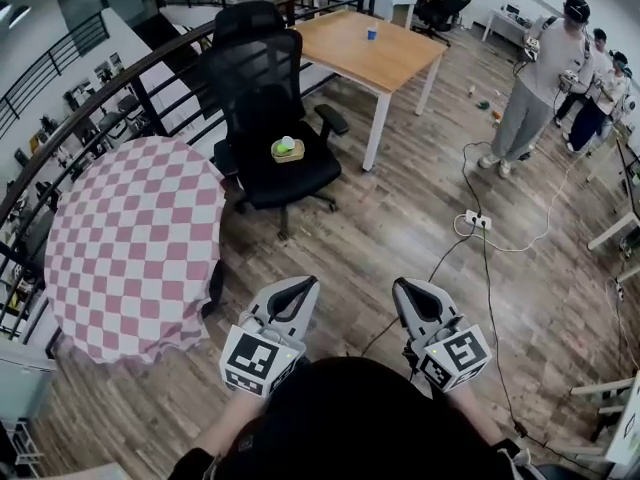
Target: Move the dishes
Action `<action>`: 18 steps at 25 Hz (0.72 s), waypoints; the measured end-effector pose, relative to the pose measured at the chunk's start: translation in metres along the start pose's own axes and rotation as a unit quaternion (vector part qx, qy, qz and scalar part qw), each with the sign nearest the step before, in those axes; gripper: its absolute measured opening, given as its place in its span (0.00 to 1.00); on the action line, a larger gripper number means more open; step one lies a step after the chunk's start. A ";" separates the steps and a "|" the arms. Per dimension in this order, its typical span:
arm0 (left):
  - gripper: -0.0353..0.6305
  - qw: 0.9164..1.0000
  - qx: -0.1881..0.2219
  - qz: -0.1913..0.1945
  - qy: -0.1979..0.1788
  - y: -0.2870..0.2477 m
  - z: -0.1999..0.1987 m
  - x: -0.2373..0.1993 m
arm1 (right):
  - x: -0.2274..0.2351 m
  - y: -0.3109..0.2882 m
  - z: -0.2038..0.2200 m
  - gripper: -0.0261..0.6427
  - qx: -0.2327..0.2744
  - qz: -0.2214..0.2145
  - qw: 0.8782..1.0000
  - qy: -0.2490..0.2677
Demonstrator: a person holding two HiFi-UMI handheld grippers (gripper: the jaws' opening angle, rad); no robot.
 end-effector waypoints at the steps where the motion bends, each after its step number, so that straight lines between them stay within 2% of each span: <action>1: 0.05 1.000 0.000 -0.004 0.002 0.006 0.003 -0.011 | -0.005 -0.011 -0.001 0.07 0.003 -0.006 1.000 -0.004; 6: 0.05 1.000 -0.011 -0.019 0.010 0.033 0.015 -0.066 | -0.035 -0.065 -0.004 0.07 0.009 -0.034 0.999 -0.021; 12: 0.05 0.997 -0.022 -0.056 0.042 0.044 0.033 -0.117 | -0.047 -0.118 0.004 0.07 -0.028 -0.075 0.996 -0.044; 14: 0.05 0.996 -0.028 -0.062 0.049 0.031 0.037 -0.129 | -0.032 -0.135 0.005 0.07 -0.033 -0.082 0.995 -0.050; 18: 0.05 0.994 -0.045 -0.076 0.058 -0.028 0.039 -0.150 | 0.028 -0.170 0.008 0.07 -0.042 -0.099 0.992 -0.070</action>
Point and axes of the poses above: the fingertips, and each gripper's own axes: y backward along the fingers, x to its right, z out of its underside, the point moved 7 cm from there along y, backward along the fingers, and after that the axes turned 15 degrees about -z, right-handed, at the moved point
